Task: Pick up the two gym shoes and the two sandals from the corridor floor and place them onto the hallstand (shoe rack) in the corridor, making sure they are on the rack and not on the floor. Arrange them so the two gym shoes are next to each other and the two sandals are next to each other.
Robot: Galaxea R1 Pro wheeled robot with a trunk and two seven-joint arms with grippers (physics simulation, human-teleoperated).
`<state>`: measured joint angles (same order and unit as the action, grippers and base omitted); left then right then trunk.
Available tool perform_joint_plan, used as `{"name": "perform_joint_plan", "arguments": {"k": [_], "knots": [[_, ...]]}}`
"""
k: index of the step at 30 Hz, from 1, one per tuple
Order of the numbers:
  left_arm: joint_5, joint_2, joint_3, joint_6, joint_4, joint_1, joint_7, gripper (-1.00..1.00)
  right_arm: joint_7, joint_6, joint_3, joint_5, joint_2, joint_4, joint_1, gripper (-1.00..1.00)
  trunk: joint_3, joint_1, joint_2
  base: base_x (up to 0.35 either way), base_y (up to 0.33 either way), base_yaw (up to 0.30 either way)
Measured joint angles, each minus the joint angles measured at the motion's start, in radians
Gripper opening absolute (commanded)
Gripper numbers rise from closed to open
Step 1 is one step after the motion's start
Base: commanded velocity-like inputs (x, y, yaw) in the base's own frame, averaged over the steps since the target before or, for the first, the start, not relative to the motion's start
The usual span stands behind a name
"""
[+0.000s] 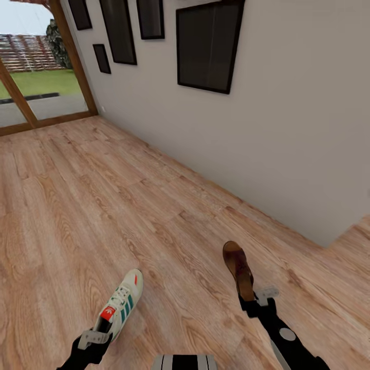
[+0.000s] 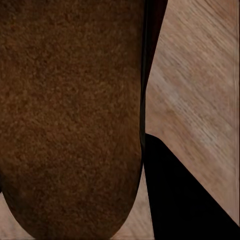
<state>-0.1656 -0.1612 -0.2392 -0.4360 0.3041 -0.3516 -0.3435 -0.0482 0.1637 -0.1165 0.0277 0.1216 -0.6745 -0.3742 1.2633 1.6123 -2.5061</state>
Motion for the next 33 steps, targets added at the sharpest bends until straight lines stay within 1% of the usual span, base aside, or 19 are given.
{"name": "perform_joint_plan", "arguments": {"k": [1, 2, 4, 5, 6, 7, 9, 11, 12, 13, 15, 16, 17, 20, 21, 24, 27, 33], "knots": [[0.009, 0.000, 0.000, -0.004, -0.002, 0.000, 0.000, -1.00, 0.001, 0.027, 0.001, 0.000, 0.000, 0.030, 0.000, -1.00, -0.005, 0.000, 0.000, 0.000, 0.000, -0.158], [0.027, 0.001, -0.001, -0.010, -0.005, 0.000, 0.001, -1.00, 0.001, 0.079, 0.001, 0.001, 0.000, 0.090, 0.001, -1.00, -0.011, -0.001, 0.000, 0.000, 0.000, -0.158], [0.047, 0.000, -0.001, -0.015, -0.007, 0.001, 0.001, -1.00, 0.002, 0.133, 0.002, 0.001, 0.000, 0.151, 0.001, -1.00, -0.021, -0.002, 0.001, 0.000, 0.000, -0.158], [0.067, 0.000, -0.002, -0.017, -0.007, 0.002, 0.002, -1.00, 0.004, 0.185, 0.001, 0.002, 0.001, 0.208, 0.001, -1.00, -0.027, -0.002, 0.001, 0.000, 0.000, -0.160], [0.077, 0.000, -0.001, -0.019, -0.008, 0.002, 0.002, -1.00, 0.004, 0.211, 0.001, 0.002, 0.001, 0.236, 0.001, -1.00, -0.032, -0.003, 0.001, 0.000, 0.000, -0.161], [0.097, -0.001, -0.003, -0.021, -0.008, 0.003, 0.003, -1.00, 0.004, 0.262, 0.003, 0.003, 0.001, 0.290, 0.001, -1.00, -0.037, -0.003, 0.002, 0.000, 0.000, -0.161], [0.114, -0.001, -0.002, -0.023, -0.008, 0.007, 0.004, -1.00, 0.004, 0.312, 0.003, 0.004, 0.001, 0.343, 0.001, -1.00, -0.048, -0.004, 0.002, 0.000, 0.000, -0.162], [0.147, -0.003, -0.003, -0.034, -0.003, 0.027, 0.005, -1.00, 0.005, 0.397, 0.003, 0.004, 0.001, 0.431, 0.001, -1.00, -0.059, -0.005, 0.003, 0.000, 0.000, -0.163], [0.157, -0.002, -0.003, -0.046, -0.002, 0.038, 0.005, -1.00, 0.006, 0.428, 0.002, 0.005, 0.001, 0.467, 0.001, -1.00, -0.064, -0.005, 0.003, 0.000, 0.000, -0.163], [0.166, -0.001, -0.005, -0.074, -0.004, 0.051, 0.006, -1.00, 0.006, 0.462, 0.002, 0.006, 0.000, 0.520, 0.001, -1.00, -0.069, -0.006, 0.003, 0.000, 0.000, -0.164], [0.171, -0.002, -0.005, -0.094, -0.006, 0.057, 0.006, -1.00, 0.006, 0.477, 0.003, 0.007, 0.000, 0.546, 0.001, -1.00, -0.080, -0.007, 0.004, 0.000, 0.000, -0.190], [0.178, -0.002, -0.008, -0.114, -0.009, 0.066, 0.012, -1.00, 0.007, 0.486, 0.004, 0.018, -0.001, 0.561, 0.001, -1.00, -0.085, -0.007, 0.004, 0.000, 0.000, -0.215], [0.178, -0.002, -0.007, -0.115, -0.009, 0.067, 0.013, -1.00, 0.007, 0.486, 0.006, 0.025, -0.001, 0.561, 0.001, -1.00, -0.090, -0.008, 0.004, 0.000, 0.000, -0.219], [0.178, -0.002, -0.007, -0.116, -0.010, 0.068, 0.014, -1.00, 0.007, 0.487, 0.008, 0.075, -0.002, 0.562, 0.001, -1.00, -0.106, -0.009, 0.005, 0.000, 0.000, -0.222], [0.180, 0.000, -0.009, -0.115, -0.011, 0.068, 0.025, -1.00, 0.007, 0.487, 0.007, 0.093, -0.002, 0.563, 0.001, -1.00, -0.111, -0.009, 0.005, 0.000, 0.000, -0.224], [0.182, 0.001, -0.009, -0.116, -0.011, 0.068, 0.052, -1.00, 0.007, 0.487, 0.005, 0.099, -0.003, 0.563, 0.001, -1.00, -0.126, -0.011, 0.006, 0.000, 0.000, -0.225], [0.183, 0.001, -0.008, -0.116, -0.012, 0.068, 0.062, -1.00, 0.007, 0.487, 0.004, 0.101, -0.005, 0.563, 0.001, -1.00, -0.141, -0.012, 0.006, 0.000, 0.000, -0.225], [0.183, 0.003, -0.007, -0.117, -0.014, 0.068, 0.066, -1.00, 0.007, 0.487, 0.004, 0.102, -0.007, 0.563, 0.001, -1.00, -0.167, -0.035, 0.048, 0.000, 0.000, -0.227]]}}
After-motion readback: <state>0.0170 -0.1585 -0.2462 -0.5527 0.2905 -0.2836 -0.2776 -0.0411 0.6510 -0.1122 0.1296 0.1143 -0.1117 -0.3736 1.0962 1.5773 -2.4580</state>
